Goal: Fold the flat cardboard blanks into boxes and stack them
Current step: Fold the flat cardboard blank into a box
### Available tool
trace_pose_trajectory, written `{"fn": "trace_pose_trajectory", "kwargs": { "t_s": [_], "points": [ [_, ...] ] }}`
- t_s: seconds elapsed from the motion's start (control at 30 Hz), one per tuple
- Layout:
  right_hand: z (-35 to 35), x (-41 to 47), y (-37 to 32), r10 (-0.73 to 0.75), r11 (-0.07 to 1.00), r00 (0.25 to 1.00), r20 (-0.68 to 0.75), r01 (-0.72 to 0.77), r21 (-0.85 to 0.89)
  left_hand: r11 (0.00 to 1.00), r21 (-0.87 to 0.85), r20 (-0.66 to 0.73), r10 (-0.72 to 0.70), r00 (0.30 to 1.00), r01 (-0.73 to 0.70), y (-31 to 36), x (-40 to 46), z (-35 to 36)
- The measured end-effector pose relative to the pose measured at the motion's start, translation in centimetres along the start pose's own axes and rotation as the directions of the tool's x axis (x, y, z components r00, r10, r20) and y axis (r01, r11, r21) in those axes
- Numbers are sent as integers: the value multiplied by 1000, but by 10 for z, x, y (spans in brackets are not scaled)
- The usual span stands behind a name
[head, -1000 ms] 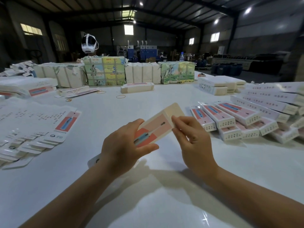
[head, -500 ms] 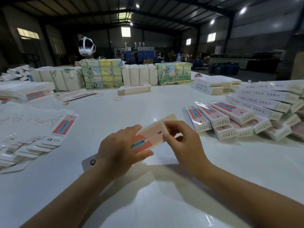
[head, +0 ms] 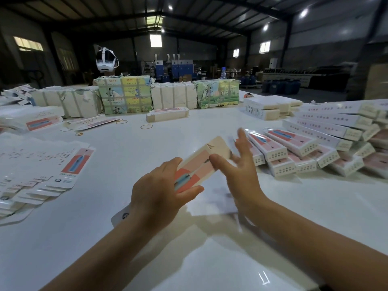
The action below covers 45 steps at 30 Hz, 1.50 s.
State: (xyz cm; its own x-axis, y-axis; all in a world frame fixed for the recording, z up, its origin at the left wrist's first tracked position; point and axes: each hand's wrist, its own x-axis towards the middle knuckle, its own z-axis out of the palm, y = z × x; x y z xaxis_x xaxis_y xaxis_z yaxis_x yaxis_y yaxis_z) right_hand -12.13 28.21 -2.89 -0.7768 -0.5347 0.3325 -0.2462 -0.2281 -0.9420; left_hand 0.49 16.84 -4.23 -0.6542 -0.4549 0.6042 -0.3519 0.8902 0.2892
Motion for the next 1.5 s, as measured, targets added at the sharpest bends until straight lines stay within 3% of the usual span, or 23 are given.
{"fn": "trace_pose_trajectory", "kwargs": {
  "t_s": [0.07,0.1,0.17,0.23,0.3,0.37,0.43,0.53,0.6,0.67,0.73,0.8,1.03,1.2,1.5],
  "points": [
    [2,4,0,184,906,971,152,-228,357,999,-38,33,4,999,-3,1,0,1],
    [2,5,1,208,829,952,223,-293,476,998,-54,60,14,998,-11,1,0,2],
    [2,7,1,187,797,936,299,-322,511,997,-79,125,24,992,-15,1,0,3],
    [1,8,5,163,831,946,280,-284,478,994,-113,166,15,986,3,2,0,3],
    [-1,5,9,79,932,978,191,-140,333,988,-153,181,14,983,14,2,1,3],
    [0,0,10,-148,988,982,117,151,-15,984,-176,162,16,987,13,2,1,3],
    [3,-5,12,-344,872,927,150,374,-316,989,-145,133,22,991,-2,1,1,2],
    [4,-8,17,-375,732,892,253,452,-509,997,-71,129,10,992,-1,-2,0,2],
    [3,-8,17,-264,837,927,269,358,-414,1000,-17,130,-7,991,9,-5,-1,2],
    [2,-7,11,-121,977,950,287,164,-134,1000,26,121,-20,992,17,-8,0,2],
    [2,-3,5,-27,993,944,330,-13,118,999,31,112,-24,993,21,-10,1,2],
    [0,1,4,49,961,940,337,-137,242,1000,22,122,-17,992,14,-10,0,1],
    [-3,10,6,158,900,951,265,-250,358,999,32,116,13,993,-16,-11,0,-1],
    [-4,7,7,93,922,960,265,-184,340,999,20,97,36,995,-38,-11,-2,-2],
    [0,0,9,-26,993,979,202,2,116,1000,15,120,17,993,-19,-9,-2,-1]
  ]
}}
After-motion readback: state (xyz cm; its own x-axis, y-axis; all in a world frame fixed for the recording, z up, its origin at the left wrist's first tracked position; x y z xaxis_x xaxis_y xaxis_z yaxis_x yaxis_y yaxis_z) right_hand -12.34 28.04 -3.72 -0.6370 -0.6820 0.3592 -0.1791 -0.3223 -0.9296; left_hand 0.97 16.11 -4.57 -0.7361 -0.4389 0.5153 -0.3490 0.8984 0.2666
